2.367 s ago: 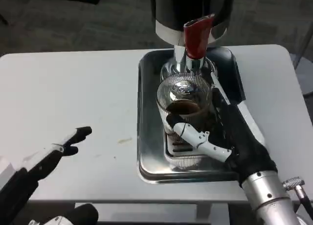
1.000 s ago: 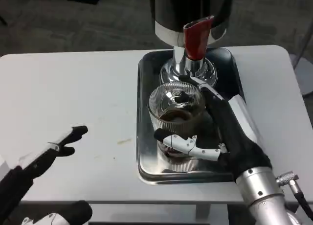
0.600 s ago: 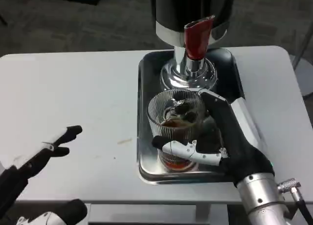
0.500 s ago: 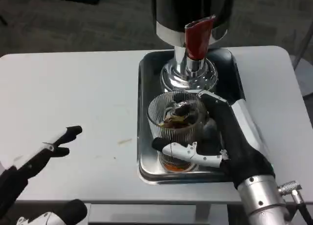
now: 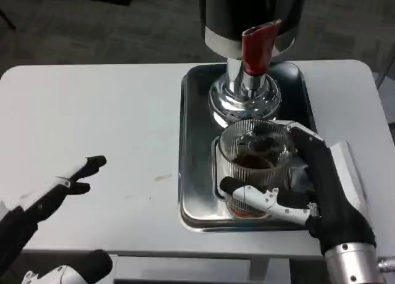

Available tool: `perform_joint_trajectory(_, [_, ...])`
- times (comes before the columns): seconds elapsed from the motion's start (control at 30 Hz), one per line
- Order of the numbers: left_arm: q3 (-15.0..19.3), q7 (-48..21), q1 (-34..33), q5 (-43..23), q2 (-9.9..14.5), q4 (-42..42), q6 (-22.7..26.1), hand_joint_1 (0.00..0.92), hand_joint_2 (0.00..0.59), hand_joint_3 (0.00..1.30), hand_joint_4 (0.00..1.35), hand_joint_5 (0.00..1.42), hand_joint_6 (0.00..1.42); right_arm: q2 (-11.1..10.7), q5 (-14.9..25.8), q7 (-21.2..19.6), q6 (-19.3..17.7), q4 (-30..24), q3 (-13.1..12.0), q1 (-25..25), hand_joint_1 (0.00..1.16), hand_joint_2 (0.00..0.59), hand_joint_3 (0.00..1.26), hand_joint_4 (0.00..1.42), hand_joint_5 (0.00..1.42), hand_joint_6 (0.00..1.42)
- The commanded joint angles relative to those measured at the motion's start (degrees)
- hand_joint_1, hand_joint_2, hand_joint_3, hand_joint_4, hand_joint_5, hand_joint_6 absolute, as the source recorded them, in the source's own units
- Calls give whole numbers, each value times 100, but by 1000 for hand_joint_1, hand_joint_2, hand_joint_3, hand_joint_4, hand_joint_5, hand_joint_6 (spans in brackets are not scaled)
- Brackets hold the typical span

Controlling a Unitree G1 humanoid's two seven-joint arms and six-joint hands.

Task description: Grasp the cup under the faucet to collect the drink, then remove the cup.

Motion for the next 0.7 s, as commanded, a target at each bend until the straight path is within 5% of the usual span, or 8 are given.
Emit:
perform_joint_trajectory(0.03, [-49,-65,-44,-24,70,15,-9,0,58,104,52,162,123,-10,130,-41,-176,-338,-205,286,865,151,823,1026,1231,1414])
perform_joint_trajectory(0.7, [-489,-129,-497,125,249,-124,161,0,64,104,52,160,121,-313,950,431,-285,-1927,-1292,1331,943,103,940,1120,1302,1424])
